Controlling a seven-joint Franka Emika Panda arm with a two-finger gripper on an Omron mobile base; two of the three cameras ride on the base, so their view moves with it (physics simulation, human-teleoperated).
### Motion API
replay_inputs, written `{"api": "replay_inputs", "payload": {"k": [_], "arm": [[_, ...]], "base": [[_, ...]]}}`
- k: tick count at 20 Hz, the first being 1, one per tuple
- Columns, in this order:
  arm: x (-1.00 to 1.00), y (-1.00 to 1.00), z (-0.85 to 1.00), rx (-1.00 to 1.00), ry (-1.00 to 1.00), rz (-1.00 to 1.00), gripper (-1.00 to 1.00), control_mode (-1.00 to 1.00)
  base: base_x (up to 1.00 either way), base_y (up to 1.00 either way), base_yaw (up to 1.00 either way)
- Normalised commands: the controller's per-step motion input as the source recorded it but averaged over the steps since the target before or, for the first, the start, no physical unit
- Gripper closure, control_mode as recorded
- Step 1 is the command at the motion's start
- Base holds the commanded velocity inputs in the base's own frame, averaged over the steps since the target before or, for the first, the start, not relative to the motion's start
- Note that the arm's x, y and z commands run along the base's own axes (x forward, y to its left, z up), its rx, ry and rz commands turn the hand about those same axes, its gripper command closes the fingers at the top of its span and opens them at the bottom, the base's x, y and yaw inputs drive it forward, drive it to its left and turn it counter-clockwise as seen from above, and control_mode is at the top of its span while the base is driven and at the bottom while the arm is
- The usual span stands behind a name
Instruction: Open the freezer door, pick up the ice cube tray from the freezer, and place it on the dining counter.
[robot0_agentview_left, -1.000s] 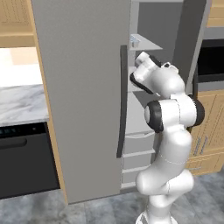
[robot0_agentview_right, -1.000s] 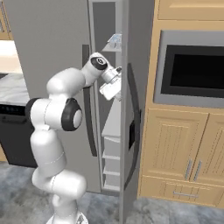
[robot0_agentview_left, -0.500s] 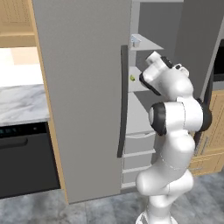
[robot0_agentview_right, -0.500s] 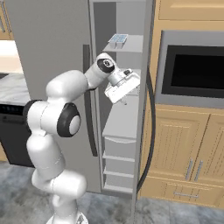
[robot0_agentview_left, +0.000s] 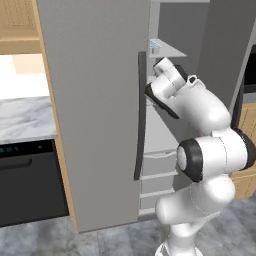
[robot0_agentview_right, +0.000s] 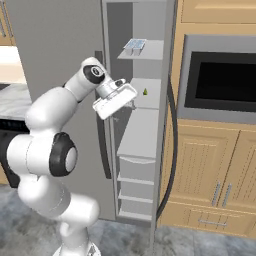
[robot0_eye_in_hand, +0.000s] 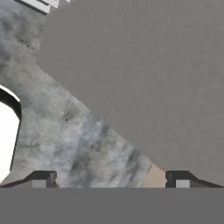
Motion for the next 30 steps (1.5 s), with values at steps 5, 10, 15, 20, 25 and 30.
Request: {"api": "replay_inputs", "payload": {"k": [5,10,15,20,25,30], "arm": [[-0.33,0.81,0.16,0.19,-0.15,0.01,-1.0,-1.0],[-0.3,0.23,0.01,0.32,-0.2,0.0,-1.0,-1.0],[0.01,0.36,-0.02,0.2,-0.07,-0.07,-1.0,-1.0],[0.18,0.36,0.0,0.16,-0.05,0.0,-1.0,-1.0],[0.08,0.07,0.0,0.02,-0.01,0.0,-1.0,1.0],[0.0,0.0,0.0,0.0,0.0,0.0,-1.0,1.0]], "base": [[0.0,0.0,0.0],[0.0,0.0,0.0],[0.0,0.0,0.0],[0.0,0.0,0.0],[0.32,0.26,0.0],[0.2,0.19,0.0]]}}
